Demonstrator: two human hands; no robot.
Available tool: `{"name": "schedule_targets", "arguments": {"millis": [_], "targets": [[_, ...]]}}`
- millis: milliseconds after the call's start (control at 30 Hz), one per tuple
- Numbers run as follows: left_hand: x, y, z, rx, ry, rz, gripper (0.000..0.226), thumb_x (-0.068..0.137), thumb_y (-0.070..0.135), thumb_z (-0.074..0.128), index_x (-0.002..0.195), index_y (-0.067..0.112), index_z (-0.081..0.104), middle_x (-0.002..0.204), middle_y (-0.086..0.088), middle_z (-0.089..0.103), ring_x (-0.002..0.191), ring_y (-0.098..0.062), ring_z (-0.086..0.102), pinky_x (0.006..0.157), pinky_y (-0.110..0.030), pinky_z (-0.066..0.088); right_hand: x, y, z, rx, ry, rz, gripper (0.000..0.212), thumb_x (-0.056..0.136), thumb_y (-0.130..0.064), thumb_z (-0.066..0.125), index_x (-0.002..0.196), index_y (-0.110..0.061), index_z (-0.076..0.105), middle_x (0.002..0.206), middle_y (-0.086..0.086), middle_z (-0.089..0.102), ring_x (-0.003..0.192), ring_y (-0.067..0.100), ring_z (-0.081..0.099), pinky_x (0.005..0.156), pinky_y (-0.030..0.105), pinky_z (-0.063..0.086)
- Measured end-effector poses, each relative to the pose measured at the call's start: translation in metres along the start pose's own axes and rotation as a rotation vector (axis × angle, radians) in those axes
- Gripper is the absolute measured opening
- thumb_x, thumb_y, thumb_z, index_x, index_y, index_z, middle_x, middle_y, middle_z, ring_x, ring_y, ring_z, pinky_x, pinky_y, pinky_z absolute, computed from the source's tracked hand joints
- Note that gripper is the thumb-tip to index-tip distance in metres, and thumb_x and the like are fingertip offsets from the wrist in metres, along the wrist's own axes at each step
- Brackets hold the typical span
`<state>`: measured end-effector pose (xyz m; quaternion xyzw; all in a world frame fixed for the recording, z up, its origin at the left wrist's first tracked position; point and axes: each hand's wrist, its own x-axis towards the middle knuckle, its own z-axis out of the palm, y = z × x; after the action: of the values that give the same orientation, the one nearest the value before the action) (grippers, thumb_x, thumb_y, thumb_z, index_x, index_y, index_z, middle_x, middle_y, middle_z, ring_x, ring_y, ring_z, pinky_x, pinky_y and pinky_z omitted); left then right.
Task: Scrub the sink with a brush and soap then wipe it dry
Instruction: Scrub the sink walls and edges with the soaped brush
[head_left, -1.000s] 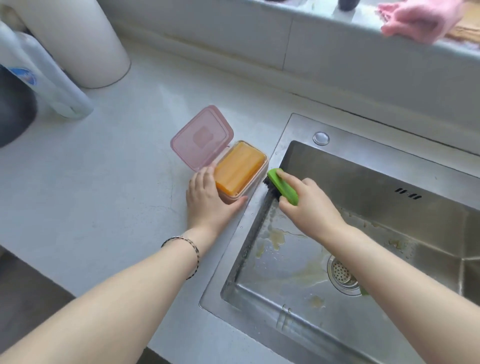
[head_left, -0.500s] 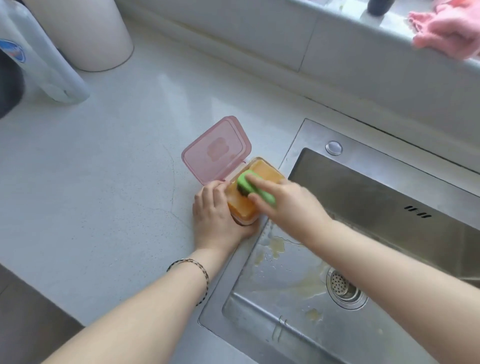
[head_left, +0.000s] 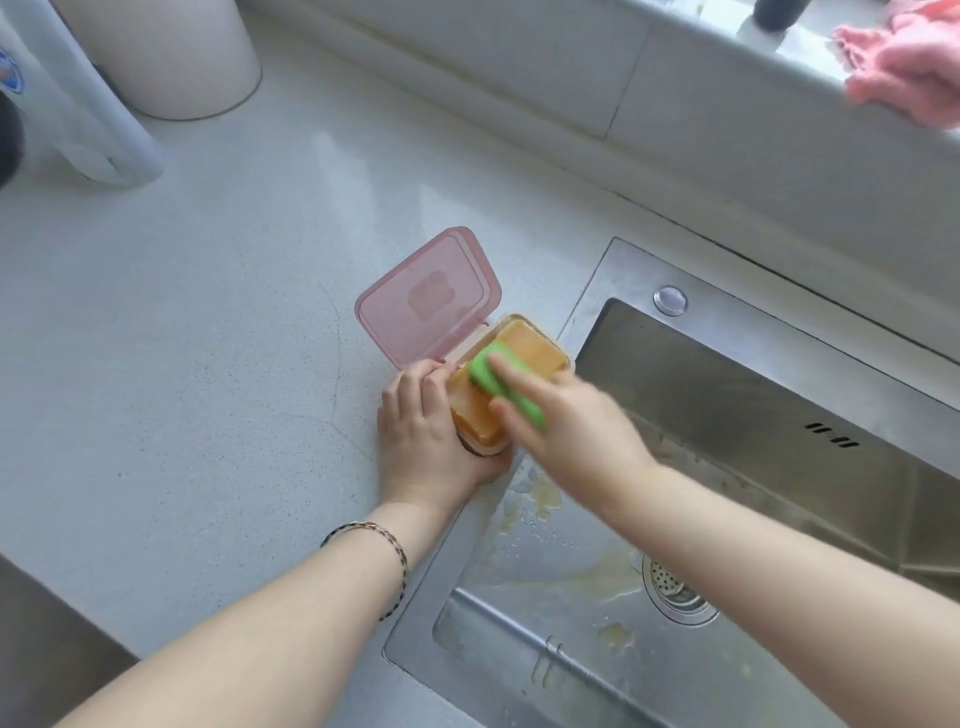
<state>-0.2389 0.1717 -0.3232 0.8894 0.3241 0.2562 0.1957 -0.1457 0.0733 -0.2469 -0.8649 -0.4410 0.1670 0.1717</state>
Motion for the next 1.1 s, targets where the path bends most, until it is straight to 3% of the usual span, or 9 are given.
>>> {"name": "schedule_targets", "arguments": {"millis": [67,167,300,467,600,733,867,1000,1100], "targets": [[0.0,0.0,0.0,-0.004,0.002,0.003,0.084,0.047,0.061,0.06,0.112,0.011,0.04,0.109,-0.016,0.056,0.103,-0.025,0.038,0.092,-0.032,0.029,0.003,0.006,-0.008,-0.064,-0.047,-0.002,0.047,0.094,-0.048,0.041,0.14,-0.048,0.031,0.095,0.011,0.056,0.093,0.036,0.06,0.079,0.036,0.047],[0.0,0.001,-0.001,-0.006,-0.024,0.004,0.085,0.048,0.061,0.062,0.113,0.012,0.039,0.111,-0.015,0.054,0.103,-0.025,0.037,0.092,-0.032,0.029,0.029,0.022,-0.019,-0.028,0.027,0.21,0.046,0.095,-0.047,0.039,0.141,-0.045,0.031,0.104,0.013,0.059,0.099,0.035,0.059,0.081,0.036,0.046],[0.0,0.002,0.001,-0.054,0.046,0.005,0.056,0.064,0.044,0.05,0.109,0.012,0.04,0.111,-0.012,0.052,0.101,-0.025,0.039,0.091,-0.035,0.032,-0.013,-0.023,0.005,-0.008,-0.097,-0.026,0.049,0.094,-0.049,0.04,0.141,-0.05,0.026,0.094,0.007,0.05,0.096,0.036,0.06,0.081,0.035,0.046],[0.0,0.002,-0.001,-0.017,-0.014,0.005,0.087,0.044,0.061,0.069,0.11,0.01,0.042,0.109,-0.015,0.055,0.103,-0.023,0.039,0.091,-0.031,0.029,0.033,0.022,-0.02,-0.021,0.022,0.261,0.046,0.096,-0.046,0.038,0.141,-0.045,0.031,0.111,0.015,0.059,0.103,0.036,0.058,0.083,0.036,0.045],[0.0,0.0,0.001,-0.051,0.03,-0.002,0.061,0.062,0.048,0.054,0.107,0.008,0.045,0.106,-0.018,0.058,0.101,-0.028,0.045,0.091,-0.032,0.03,-0.013,-0.023,0.003,-0.018,-0.103,-0.006,0.048,0.094,-0.05,0.039,0.141,-0.05,0.026,0.091,0.006,0.047,0.088,0.035,0.058,0.083,0.037,0.048],[-0.001,0.001,-0.001,-0.022,-0.008,0.008,0.09,0.043,0.064,0.07,0.11,0.012,0.04,0.108,-0.016,0.055,0.102,-0.023,0.037,0.091,-0.031,0.029,0.026,0.017,-0.022,-0.006,0.003,0.251,0.046,0.096,-0.046,0.037,0.142,-0.045,0.029,0.107,0.013,0.057,0.101,0.036,0.058,0.084,0.036,0.045],[0.0,0.001,0.0,-0.048,0.001,-0.021,0.084,0.047,0.065,0.059,0.109,0.011,0.041,0.108,-0.016,0.056,0.102,-0.025,0.04,0.091,-0.032,0.03,0.008,-0.01,-0.007,-0.086,-0.072,0.016,0.047,0.096,-0.049,0.038,0.141,-0.049,0.027,0.102,0.009,0.054,0.096,0.035,0.059,0.078,0.032,0.044],[-0.001,0.001,-0.003,-0.014,-0.04,0.009,0.099,0.045,0.066,0.07,0.119,0.01,0.037,0.112,-0.016,0.054,0.105,-0.024,0.037,0.094,-0.035,0.033,0.03,0.019,-0.024,0.024,0.049,0.283,0.046,0.096,-0.045,0.039,0.141,-0.044,0.031,0.108,0.012,0.059,0.102,0.035,0.058,0.082,0.035,0.045],[0.0,0.003,-0.002,-0.072,-0.071,-0.047,0.105,0.052,0.065,0.063,0.131,0.003,0.031,0.113,-0.018,0.055,0.106,-0.025,0.038,0.097,-0.035,0.028,0.014,0.0,-0.007,-0.054,0.03,0.168,0.048,0.096,-0.047,0.038,0.142,-0.046,0.026,0.106,0.011,0.057,0.099,0.035,0.059,0.081,0.035,0.045]]}}
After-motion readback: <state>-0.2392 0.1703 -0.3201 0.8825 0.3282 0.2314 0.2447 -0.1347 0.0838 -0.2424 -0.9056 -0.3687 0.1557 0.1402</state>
